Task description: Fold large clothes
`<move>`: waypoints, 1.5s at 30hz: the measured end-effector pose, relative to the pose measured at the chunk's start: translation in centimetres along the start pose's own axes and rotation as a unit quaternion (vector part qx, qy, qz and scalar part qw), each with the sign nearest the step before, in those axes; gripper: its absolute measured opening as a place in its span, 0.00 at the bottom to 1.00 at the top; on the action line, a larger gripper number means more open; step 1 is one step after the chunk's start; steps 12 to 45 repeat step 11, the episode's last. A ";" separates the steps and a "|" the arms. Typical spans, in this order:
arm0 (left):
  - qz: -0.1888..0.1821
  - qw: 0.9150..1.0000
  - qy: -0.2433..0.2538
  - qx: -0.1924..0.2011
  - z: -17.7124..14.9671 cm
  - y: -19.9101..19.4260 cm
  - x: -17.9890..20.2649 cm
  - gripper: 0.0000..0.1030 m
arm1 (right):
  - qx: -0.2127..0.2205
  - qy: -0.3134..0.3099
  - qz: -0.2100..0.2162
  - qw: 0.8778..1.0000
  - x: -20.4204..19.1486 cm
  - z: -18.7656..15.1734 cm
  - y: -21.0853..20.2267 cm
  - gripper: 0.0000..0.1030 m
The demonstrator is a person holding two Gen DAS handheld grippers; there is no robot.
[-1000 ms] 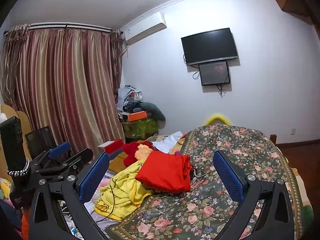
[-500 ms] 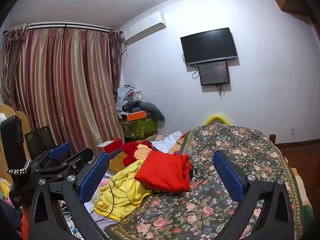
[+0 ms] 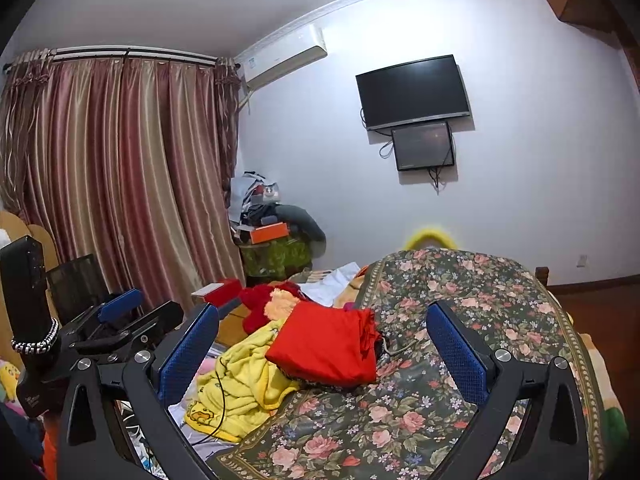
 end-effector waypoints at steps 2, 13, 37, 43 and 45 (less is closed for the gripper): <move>0.000 1.000 0.000 0.000 -0.1 0.0 0.1 1.00 | 0.000 0.002 -0.002 1.000 0.0 0.0 0.1 1.00; -0.007 1.000 -0.005 -0.009 -0.4 0.7 -0.3 1.00 | -0.005 0.006 -0.008 1.000 -0.1 -0.1 1.1 1.00; -0.007 1.000 -0.005 -0.009 -0.4 0.7 -0.3 1.00 | -0.005 0.006 -0.008 1.000 -0.1 -0.1 1.1 1.00; -0.007 1.000 -0.005 -0.009 -0.4 0.7 -0.3 1.00 | -0.005 0.006 -0.008 1.000 -0.1 -0.1 1.1 1.00; -0.007 1.000 -0.005 -0.009 -0.4 0.7 -0.3 1.00 | -0.005 0.006 -0.008 1.000 -0.1 -0.1 1.1 1.00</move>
Point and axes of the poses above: each gripper's, at about its wrist camera, not at the fingertips, and y roughly the way its jaws point, x to its right, z to its top, the point moved 9 cm from there along y, roughly the way its jaws point, and after that the axes turned 11 degrees about -x, right-handed, at the moved point
